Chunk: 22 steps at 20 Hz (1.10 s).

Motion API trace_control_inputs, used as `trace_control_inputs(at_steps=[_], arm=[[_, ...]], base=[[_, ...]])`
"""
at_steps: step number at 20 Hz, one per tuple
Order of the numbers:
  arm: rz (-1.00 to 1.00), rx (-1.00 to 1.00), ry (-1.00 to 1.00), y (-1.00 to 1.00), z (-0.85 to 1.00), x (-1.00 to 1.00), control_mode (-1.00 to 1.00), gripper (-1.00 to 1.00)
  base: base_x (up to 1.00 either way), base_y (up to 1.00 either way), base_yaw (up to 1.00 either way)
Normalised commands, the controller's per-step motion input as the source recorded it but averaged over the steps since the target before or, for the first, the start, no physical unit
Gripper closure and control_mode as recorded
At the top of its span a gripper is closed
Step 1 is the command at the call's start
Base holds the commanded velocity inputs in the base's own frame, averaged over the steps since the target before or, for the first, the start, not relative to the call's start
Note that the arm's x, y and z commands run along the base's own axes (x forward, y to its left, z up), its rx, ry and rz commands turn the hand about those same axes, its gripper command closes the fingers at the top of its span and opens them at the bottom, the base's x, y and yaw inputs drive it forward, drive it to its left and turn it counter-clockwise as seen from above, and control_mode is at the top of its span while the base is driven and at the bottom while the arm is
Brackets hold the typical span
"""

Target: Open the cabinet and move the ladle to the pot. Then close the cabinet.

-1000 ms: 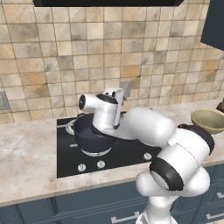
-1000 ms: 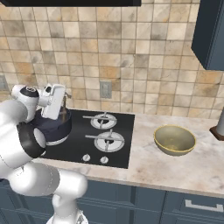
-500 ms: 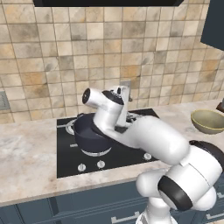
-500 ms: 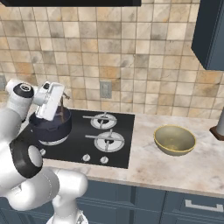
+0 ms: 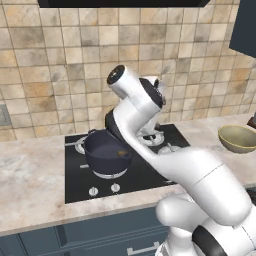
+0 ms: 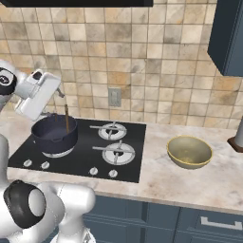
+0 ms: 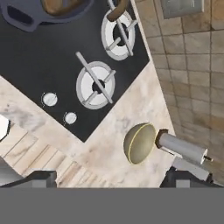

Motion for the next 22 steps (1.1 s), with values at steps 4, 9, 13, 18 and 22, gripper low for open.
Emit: trace_control_inputs(at_steps=[4,9,13,18,22], arm=[[0.0,0.48,0.17,0.0,0.7,-0.99,-1.0,-1.0],[-0.05,0.48,0.09,0.0,0.28,-1.0,-1.0,-1.0],[-0.2,0.48,0.06,-0.03,0.02,-0.98,-1.0,-1.0],[-0.25,0.33,0.04,-0.14,-0.13,-0.3,-1.0,-1.0],[-0.25,0.14,0.02,-0.24,-0.3,0.0,-1.0,-1.0]], base=[[0.0,0.0,0.0],[0.0,0.0,0.0],[0.0,0.0,0.0],[0.0,0.0,0.0],[0.0,0.0,0.0]])
